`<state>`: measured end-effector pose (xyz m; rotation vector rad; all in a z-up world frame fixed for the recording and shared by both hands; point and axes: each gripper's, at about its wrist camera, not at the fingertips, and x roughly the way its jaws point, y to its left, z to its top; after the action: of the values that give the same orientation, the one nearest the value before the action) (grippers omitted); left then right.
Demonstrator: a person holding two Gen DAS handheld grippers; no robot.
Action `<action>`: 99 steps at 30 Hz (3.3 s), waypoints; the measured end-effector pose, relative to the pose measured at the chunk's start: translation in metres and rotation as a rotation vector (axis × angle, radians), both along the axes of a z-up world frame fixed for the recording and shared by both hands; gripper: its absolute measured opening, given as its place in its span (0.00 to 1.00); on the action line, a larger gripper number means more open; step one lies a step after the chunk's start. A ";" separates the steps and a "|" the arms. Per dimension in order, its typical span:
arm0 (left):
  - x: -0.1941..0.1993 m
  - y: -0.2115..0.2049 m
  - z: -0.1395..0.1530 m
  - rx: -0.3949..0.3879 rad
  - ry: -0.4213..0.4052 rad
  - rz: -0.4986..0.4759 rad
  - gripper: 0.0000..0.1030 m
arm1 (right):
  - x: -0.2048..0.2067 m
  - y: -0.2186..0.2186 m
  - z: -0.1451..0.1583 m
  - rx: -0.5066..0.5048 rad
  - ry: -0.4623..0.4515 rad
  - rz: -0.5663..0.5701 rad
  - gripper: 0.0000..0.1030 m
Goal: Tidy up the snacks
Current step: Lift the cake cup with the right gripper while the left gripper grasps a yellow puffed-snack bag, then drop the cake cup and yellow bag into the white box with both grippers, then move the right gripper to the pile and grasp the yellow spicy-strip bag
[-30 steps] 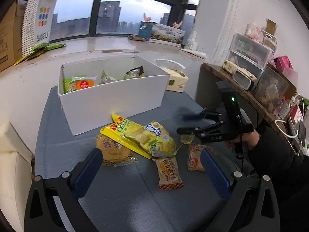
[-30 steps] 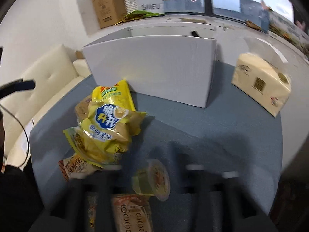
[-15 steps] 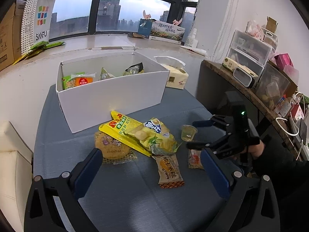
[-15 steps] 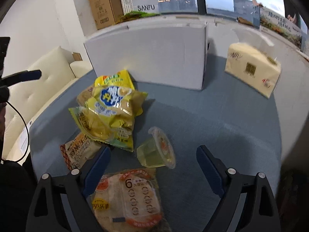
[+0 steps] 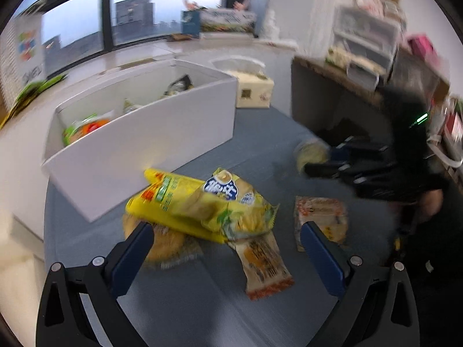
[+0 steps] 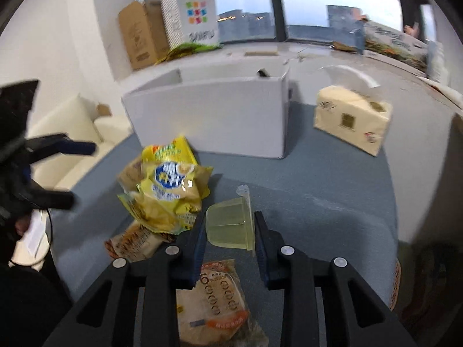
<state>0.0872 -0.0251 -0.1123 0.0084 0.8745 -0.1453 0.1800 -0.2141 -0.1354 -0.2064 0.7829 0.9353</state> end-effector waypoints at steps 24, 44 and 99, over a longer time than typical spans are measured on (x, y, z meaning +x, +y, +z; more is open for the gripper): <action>0.032 0.012 -0.002 -0.020 -0.023 0.021 0.53 | -0.023 -0.026 0.021 0.067 0.037 -0.065 0.32; 0.078 0.154 0.107 -0.068 -0.310 0.324 0.53 | 0.057 0.108 0.116 0.164 -0.069 0.033 0.32; -0.096 0.080 0.036 -0.183 -0.217 0.313 1.00 | -0.048 0.033 0.025 0.097 0.040 0.003 1.00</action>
<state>-0.0086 0.0547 -0.0763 -0.2779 0.6343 0.0692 0.1316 -0.1806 -0.1102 -0.1047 0.7725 0.9806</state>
